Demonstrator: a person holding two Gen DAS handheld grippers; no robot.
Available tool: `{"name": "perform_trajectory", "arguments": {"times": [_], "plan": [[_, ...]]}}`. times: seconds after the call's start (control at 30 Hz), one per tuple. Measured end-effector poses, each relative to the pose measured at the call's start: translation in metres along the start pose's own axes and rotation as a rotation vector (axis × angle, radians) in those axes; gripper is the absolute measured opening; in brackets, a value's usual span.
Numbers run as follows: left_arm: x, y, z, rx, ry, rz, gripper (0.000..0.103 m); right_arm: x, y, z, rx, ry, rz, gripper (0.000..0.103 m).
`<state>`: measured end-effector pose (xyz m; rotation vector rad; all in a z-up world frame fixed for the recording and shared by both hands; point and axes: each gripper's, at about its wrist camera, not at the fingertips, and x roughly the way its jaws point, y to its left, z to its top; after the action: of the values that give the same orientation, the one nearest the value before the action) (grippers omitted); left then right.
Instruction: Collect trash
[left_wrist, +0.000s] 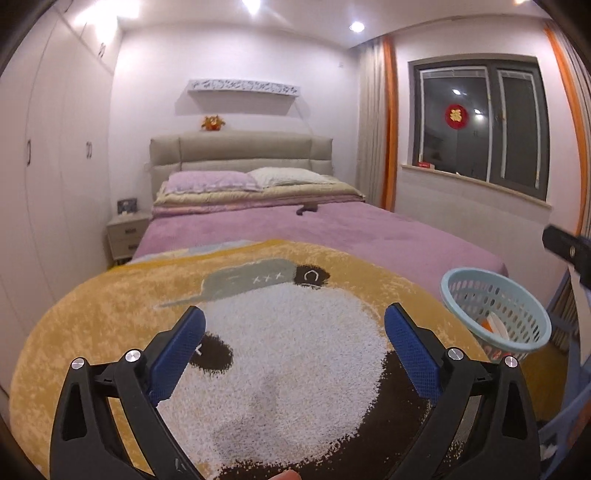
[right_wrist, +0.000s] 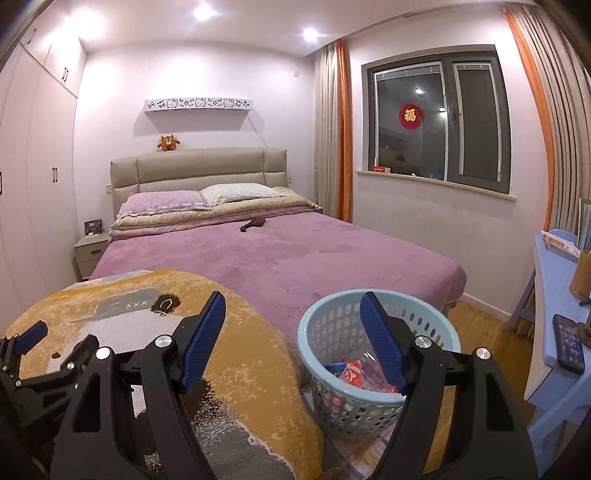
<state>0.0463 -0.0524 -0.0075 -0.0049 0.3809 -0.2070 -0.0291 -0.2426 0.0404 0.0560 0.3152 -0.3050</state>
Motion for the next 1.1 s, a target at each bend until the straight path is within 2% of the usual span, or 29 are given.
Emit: {"name": "perform_trajectory", "arguments": {"times": [0.4, 1.1], "plan": [[0.006, -0.003, -0.003, 0.0, 0.028, 0.004, 0.095, 0.016, -0.005, -0.011, 0.016, 0.056, -0.006, 0.071], [0.009, -0.004, -0.005, 0.013, 0.033, 0.008, 0.095, 0.017, -0.008, -0.011, 0.028, 0.078, 0.0, 0.071]]}}
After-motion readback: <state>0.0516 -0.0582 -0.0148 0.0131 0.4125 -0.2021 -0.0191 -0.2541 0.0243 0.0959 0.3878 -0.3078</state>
